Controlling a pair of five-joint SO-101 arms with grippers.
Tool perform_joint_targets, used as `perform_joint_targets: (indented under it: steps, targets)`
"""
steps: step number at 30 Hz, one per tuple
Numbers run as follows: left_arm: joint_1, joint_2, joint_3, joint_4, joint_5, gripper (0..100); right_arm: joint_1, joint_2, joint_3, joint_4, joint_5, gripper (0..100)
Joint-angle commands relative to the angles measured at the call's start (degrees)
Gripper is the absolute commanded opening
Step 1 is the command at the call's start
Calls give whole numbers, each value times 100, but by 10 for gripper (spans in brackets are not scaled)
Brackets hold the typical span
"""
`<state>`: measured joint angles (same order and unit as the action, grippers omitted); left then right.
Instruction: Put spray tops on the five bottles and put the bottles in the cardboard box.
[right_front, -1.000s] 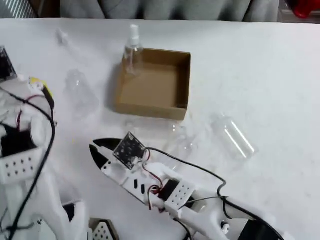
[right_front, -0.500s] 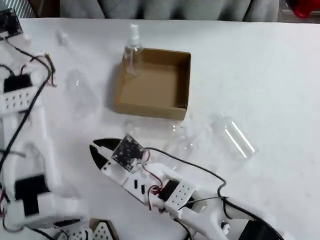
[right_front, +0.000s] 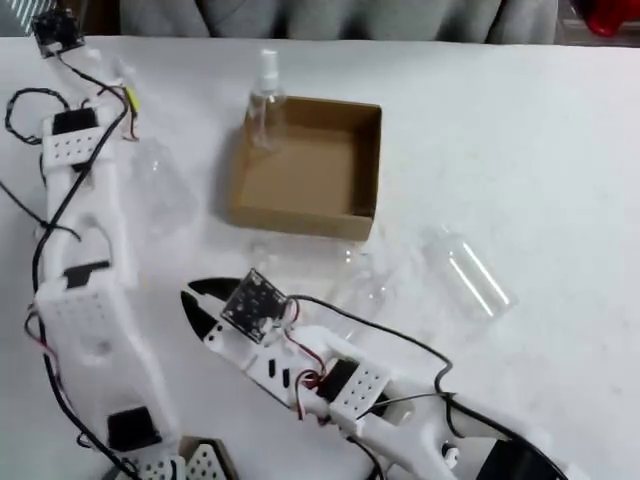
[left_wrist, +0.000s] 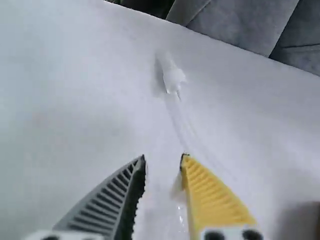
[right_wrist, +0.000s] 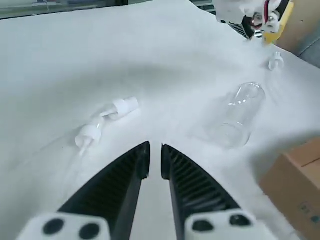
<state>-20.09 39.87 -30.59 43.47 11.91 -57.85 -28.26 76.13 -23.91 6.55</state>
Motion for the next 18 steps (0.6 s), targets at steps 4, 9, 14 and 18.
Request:
perform_joint_targets:
  steps: [4, 9, 14, 18]
  targets:
    - [154, 2114, -3138, 237, 62, 117, -48, 22, -334, 136, 70, 15]
    - [321, 3468, -4985, 527, 35, 117, -48, 22, -334, 136, 70, 15]
    - [585, 4224, -5925, 475, 35, 118, -48, 22, -334, 136, 79, 15]
    - [620, 4277, -5705, 316, 53, 181, -57, 22, -334, 145, 79, 15]
